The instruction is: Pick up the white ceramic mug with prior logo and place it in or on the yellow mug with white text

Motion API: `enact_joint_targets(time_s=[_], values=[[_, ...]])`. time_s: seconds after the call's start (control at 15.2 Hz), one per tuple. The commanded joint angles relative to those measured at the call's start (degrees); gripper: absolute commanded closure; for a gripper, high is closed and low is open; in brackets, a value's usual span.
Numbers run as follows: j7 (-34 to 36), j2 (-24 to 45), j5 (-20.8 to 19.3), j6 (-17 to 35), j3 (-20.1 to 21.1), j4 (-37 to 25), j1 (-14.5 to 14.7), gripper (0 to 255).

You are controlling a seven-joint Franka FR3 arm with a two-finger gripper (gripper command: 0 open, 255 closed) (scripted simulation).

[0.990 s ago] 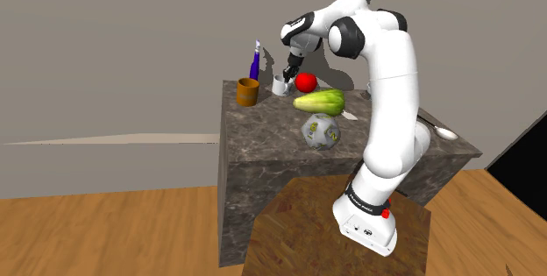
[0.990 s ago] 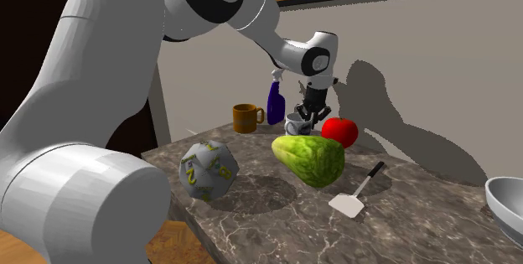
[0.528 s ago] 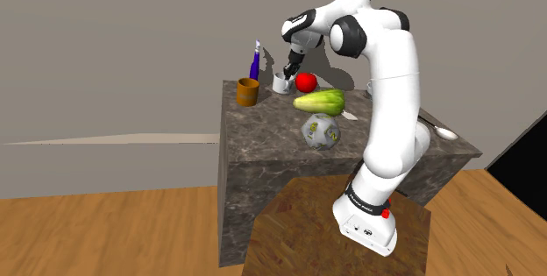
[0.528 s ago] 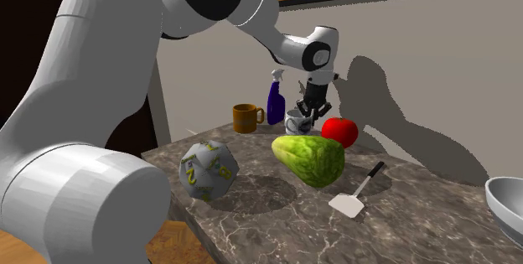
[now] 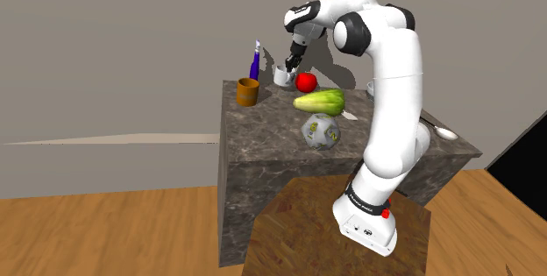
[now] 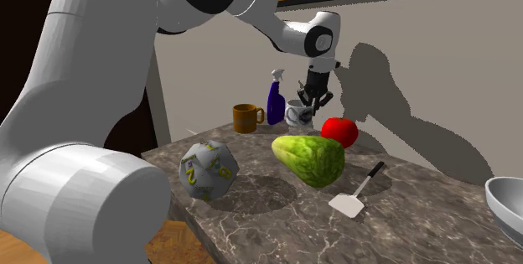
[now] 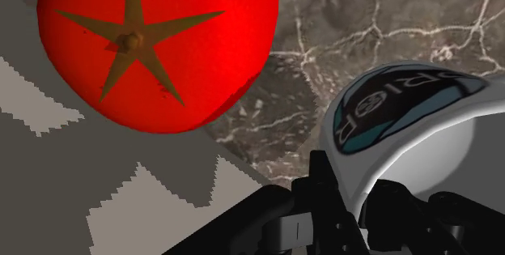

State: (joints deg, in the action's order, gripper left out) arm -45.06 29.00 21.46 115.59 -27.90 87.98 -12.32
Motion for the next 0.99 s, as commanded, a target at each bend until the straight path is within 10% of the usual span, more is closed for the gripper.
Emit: enact_joint_targets(time_s=[0.0,0.92], values=[[0.4,-0.5,-0.4,-1.3,-0.2,-0.9,0.0,255],[2.4,-2.4,-2.0,-10.8,-1.0,-9.0,-0.5,255]])
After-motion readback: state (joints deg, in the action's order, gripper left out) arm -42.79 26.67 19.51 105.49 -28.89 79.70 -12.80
